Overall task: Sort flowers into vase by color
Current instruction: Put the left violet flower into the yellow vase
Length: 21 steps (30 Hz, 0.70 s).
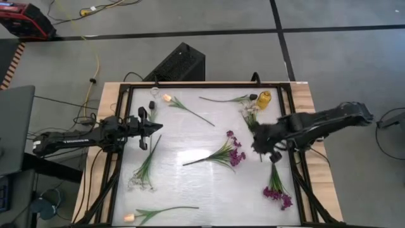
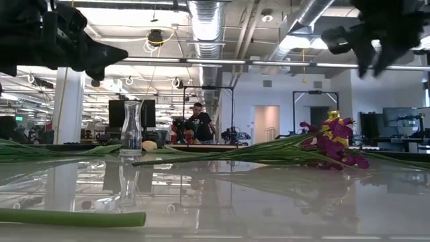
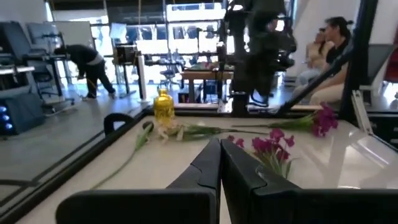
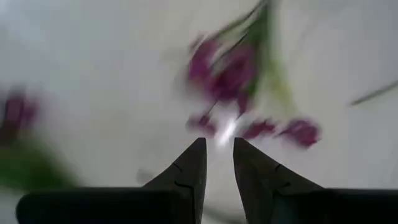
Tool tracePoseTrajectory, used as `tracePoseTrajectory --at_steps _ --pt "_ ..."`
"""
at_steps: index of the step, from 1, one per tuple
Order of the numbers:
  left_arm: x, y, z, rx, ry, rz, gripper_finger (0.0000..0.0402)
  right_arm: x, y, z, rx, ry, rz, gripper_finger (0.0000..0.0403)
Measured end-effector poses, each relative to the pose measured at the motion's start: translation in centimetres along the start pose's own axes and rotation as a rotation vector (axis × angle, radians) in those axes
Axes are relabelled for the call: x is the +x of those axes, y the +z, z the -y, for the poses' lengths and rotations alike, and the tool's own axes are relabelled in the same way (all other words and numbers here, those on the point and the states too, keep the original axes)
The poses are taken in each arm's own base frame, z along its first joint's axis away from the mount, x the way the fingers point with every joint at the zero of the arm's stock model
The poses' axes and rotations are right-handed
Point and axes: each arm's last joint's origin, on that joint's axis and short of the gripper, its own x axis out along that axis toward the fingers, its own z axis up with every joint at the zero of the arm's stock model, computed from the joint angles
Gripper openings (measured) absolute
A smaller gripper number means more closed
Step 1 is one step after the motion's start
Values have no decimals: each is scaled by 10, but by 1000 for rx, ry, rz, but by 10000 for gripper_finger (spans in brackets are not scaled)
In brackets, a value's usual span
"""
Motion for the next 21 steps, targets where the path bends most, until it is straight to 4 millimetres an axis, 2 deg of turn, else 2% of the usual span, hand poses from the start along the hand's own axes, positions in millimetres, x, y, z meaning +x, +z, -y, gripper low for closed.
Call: tracePoseTrajectory --at_steps 6,14,17,21 --pt "3 1 -1 3 18 1 0 39 7 -24 -255 221 -342 108" --pt "5 -1 -1 7 37 -22 0 91 7 -48 -340 378 -660 108" --pt "5 -1 -2 19 40 -26 0 100 5 -54 -305 391 -757 108" --pt "5 -2 -2 44 42 -29 0 97 2 -61 -284 391 -833 108"
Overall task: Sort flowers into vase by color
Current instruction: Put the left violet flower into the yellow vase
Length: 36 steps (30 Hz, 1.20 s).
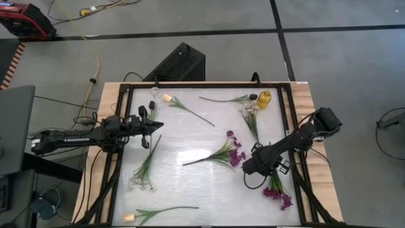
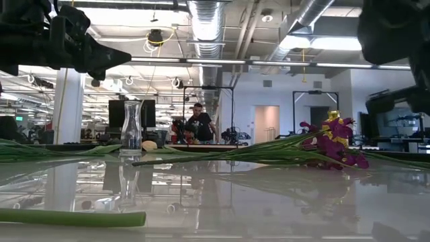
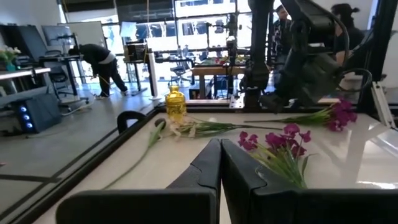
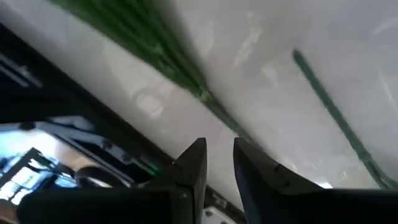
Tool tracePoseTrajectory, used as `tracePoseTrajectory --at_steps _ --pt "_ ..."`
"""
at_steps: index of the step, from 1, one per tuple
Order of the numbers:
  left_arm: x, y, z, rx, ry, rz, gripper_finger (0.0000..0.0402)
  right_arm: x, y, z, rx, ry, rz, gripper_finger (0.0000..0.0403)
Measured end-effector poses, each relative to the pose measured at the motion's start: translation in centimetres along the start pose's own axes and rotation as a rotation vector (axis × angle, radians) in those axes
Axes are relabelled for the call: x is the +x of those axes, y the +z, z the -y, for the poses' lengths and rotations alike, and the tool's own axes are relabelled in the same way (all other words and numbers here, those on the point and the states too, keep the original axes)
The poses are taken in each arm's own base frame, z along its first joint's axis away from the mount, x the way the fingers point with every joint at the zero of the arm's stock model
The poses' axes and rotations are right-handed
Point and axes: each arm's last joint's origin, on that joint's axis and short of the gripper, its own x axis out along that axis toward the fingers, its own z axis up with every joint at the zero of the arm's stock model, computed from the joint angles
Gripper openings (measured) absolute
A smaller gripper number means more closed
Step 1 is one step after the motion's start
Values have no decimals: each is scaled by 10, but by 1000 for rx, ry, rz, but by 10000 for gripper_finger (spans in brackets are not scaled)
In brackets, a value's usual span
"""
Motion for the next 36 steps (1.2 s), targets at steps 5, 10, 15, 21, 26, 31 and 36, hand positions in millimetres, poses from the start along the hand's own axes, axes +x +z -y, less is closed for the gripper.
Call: tracePoseTrajectory --at_steps 5,10,15,21,26,31,36 --pt "0 0 0 15 11 0 0 7 1 -15 -80 -58 1 108" --pt "0 -1 0 6 11 -14 0 24 5 -28 -152 -169 -16 108" --pt "0 -2 0 -6 10 -20 0 43 6 -39 -209 -192 -33 108" --pt "0 -2 0 -14 11 -21 0 52 11 -44 -266 -256 11 104" --pt "0 -2 0 -15 11 -21 0 47 14 -43 -261 -253 24 43" --pt "0 -2 0 -16 11 -21 0 31 21 -35 -174 -213 122 21" --pt "0 -1 0 -16 10 -20 0 -7 24 -31 -112 -188 210 21"
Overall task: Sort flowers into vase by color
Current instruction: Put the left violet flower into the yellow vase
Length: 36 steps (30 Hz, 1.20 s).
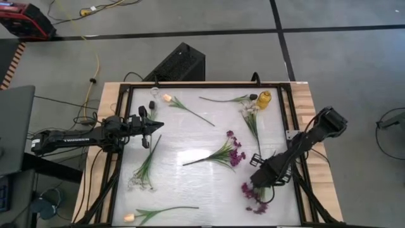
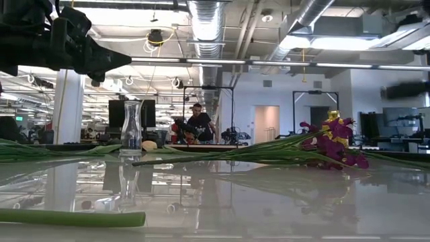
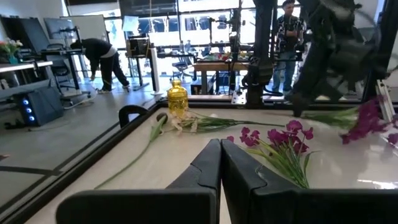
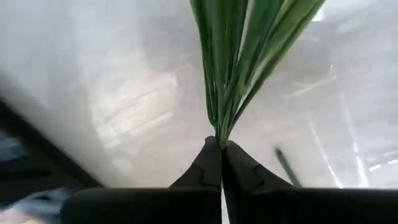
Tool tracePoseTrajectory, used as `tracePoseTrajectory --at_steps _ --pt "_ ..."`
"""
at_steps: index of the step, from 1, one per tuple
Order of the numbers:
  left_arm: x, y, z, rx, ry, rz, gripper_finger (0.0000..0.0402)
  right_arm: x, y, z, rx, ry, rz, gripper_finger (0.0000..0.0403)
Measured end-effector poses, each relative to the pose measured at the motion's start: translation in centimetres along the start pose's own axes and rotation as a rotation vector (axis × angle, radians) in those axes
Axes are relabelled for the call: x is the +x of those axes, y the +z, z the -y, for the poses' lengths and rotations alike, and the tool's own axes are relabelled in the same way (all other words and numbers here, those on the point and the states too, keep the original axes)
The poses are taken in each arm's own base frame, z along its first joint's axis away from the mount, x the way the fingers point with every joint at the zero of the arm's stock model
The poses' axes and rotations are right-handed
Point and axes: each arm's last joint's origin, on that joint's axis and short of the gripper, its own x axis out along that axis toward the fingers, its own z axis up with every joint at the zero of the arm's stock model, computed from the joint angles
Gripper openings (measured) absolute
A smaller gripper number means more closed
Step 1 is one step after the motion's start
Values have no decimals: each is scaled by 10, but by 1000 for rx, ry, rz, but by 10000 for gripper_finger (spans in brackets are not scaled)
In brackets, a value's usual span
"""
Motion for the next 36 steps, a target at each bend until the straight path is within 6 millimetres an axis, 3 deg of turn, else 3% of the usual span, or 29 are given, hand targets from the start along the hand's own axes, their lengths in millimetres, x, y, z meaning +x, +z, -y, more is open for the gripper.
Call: tracePoseTrajectory --at_steps 4,7,10,13,15,19,24,31,36 --pt "0 0 0 -21 2 0 0 -44 1 16 184 -19 167 17" --pt "0 0 0 -22 16 0 0 -77 -10 25 331 -67 363 17" --pt "0 0 -2 -23 64 -4 0 -104 -27 29 401 -166 612 17" --pt "0 -3 -3 -35 104 -31 0 -119 -57 28 489 -341 776 17" --pt "0 -5 -3 -39 106 -57 0 -122 -81 26 612 -482 850 17" --pt "-1 -12 -3 -37 104 -128 0 -115 -131 19 1017 -773 935 17" --pt "-2 -17 -2 -35 102 -180 0 -105 -178 8 1454 -1076 923 17" --pt "-2 -17 -2 5 98 -182 0 -94 -210 10 1733 -1286 806 17" --pt "-2 -17 -2 13 98 -182 0 -88 -222 25 1795 -1369 779 17"
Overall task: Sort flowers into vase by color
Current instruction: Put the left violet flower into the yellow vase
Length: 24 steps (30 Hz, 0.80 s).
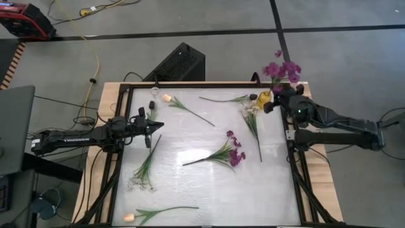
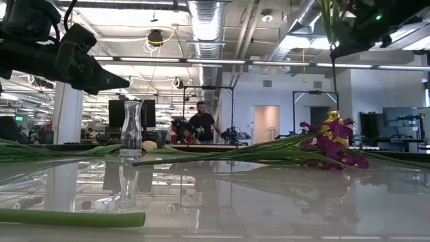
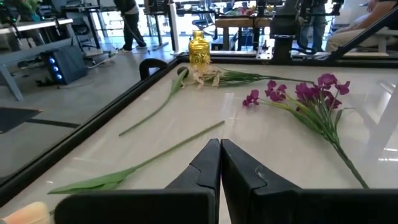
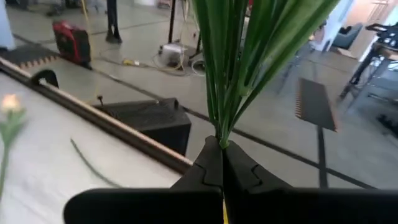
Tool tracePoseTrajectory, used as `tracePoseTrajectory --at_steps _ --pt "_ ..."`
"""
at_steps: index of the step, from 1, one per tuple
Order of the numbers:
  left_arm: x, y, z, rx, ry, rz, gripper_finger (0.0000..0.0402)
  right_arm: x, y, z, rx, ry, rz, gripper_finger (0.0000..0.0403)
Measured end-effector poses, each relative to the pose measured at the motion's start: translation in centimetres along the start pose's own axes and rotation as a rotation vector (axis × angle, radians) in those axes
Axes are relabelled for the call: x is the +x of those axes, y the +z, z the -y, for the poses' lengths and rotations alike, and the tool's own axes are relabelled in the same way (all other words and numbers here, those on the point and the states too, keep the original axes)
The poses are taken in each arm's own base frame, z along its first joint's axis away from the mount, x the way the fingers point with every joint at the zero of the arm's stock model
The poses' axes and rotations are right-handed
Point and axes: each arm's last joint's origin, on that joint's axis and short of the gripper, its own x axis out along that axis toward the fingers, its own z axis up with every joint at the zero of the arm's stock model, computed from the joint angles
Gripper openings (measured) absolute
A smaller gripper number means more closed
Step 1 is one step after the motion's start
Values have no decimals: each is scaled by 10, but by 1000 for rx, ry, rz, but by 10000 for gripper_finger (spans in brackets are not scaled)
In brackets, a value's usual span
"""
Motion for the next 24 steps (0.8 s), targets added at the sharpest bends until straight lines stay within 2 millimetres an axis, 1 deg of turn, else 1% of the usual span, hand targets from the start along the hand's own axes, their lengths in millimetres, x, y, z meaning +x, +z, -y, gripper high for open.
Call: tracePoseTrajectory --at_steps 2,5,8,12,17,24 --pt "0 0 0 -2 -5 0 0 7 -1 0 8 -12 23 17" --pt "0 -1 1 -4 -42 -5 0 15 -5 4 -4 -55 -2 17" --pt "0 -1 2 -11 -78 -7 0 19 -7 8 22 -66 -2 17" --pt "0 -1 2 -29 -82 -7 0 25 -15 10 36 -70 -25 17" --pt "0 -1 2 -29 -82 -9 0 29 -22 11 51 -57 -53 17" --pt "0 -2 2 -30 -82 -15 0 31 -21 15 54 -84 -50 17"
